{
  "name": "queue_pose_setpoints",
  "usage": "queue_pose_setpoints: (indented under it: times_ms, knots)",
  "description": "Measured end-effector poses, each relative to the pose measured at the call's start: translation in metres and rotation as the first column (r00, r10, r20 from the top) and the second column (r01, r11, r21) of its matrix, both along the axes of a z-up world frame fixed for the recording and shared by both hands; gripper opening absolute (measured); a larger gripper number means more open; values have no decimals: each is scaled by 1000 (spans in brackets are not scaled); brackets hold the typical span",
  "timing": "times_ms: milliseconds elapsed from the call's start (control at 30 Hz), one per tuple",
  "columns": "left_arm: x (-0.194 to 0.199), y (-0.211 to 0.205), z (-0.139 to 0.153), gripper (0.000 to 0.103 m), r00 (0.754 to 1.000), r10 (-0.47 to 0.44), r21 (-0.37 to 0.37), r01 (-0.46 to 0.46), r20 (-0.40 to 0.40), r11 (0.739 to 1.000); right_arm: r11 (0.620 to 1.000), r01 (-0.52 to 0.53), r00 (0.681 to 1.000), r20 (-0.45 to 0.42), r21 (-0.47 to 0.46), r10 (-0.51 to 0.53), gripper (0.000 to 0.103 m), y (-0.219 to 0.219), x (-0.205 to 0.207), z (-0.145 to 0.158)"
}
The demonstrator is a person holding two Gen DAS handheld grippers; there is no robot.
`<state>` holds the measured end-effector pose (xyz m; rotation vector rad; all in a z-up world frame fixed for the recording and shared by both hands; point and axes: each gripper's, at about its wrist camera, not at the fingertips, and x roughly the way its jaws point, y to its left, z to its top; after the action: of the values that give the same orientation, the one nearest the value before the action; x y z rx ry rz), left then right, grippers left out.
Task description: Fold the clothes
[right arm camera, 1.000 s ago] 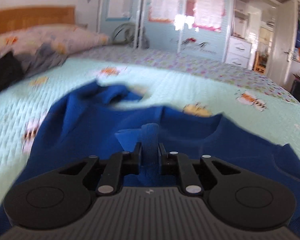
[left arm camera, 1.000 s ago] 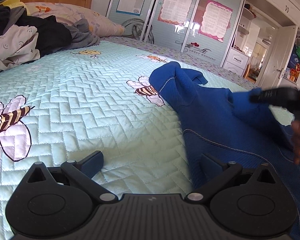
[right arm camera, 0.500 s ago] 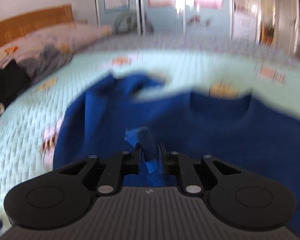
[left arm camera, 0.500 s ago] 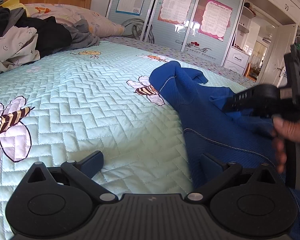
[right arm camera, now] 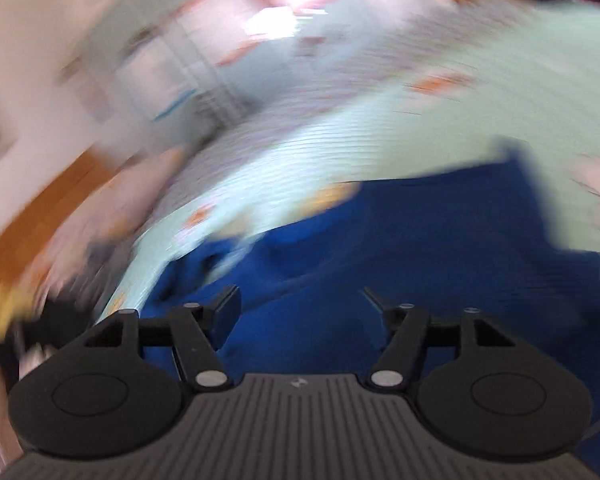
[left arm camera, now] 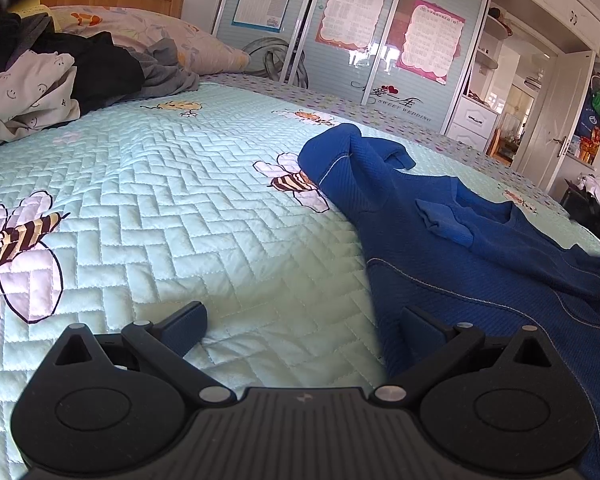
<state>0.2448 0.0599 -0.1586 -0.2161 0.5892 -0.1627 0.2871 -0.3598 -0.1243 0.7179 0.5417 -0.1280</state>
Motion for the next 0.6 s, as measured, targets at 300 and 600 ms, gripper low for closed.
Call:
queue_pose_setpoints:
  times_ms: [300, 600]
  knots:
    - [0, 2, 0, 102, 1000, 1, -17, -1, 3, 1000, 984, 162, 984, 65, 72, -167, 66, -107, -112, -23]
    - [2, 6, 1, 102, 1000, 4, -39, -4, -8, 999, 977, 88, 969, 208, 196, -129, 66, -162, -181, -76]
